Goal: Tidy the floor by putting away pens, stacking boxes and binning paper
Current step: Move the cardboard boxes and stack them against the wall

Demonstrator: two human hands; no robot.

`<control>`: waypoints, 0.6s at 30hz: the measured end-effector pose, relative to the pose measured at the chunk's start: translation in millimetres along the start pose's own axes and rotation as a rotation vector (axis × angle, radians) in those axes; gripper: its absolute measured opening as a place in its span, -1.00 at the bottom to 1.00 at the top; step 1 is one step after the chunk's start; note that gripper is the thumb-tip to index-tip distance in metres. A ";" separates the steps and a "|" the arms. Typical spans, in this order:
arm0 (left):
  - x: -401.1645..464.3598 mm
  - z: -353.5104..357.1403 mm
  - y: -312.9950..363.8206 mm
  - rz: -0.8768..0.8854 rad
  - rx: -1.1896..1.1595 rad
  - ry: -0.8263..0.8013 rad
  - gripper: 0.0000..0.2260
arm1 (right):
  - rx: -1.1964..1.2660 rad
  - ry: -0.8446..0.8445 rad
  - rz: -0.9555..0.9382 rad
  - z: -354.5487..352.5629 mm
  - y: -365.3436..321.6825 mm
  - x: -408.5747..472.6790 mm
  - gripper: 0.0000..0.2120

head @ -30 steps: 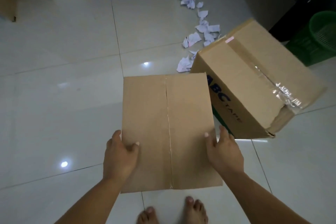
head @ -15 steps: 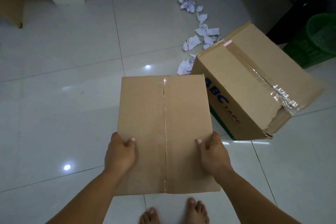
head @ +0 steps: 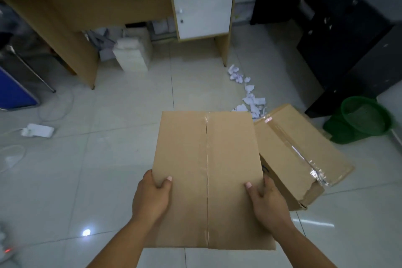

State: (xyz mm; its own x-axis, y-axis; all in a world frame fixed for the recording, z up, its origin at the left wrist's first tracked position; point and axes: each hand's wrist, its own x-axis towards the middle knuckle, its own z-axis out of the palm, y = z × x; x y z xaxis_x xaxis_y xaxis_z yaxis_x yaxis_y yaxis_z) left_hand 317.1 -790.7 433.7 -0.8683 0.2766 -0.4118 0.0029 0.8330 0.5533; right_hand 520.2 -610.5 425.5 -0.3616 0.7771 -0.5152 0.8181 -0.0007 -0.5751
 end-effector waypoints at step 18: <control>-154.0 -163.2 124.6 0.119 0.092 0.059 -0.57 | 0.052 0.135 -0.160 -165.9 -74.3 -172.1 -0.45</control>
State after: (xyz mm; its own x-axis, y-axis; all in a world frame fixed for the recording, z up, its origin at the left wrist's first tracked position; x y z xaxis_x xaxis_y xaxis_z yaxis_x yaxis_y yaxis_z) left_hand 370.3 -807.7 684.2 -0.8869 0.3493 -0.3025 0.1504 0.8372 0.5258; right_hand 595.8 -639.7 662.3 -0.4190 0.8470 -0.3270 0.7297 0.0999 -0.6764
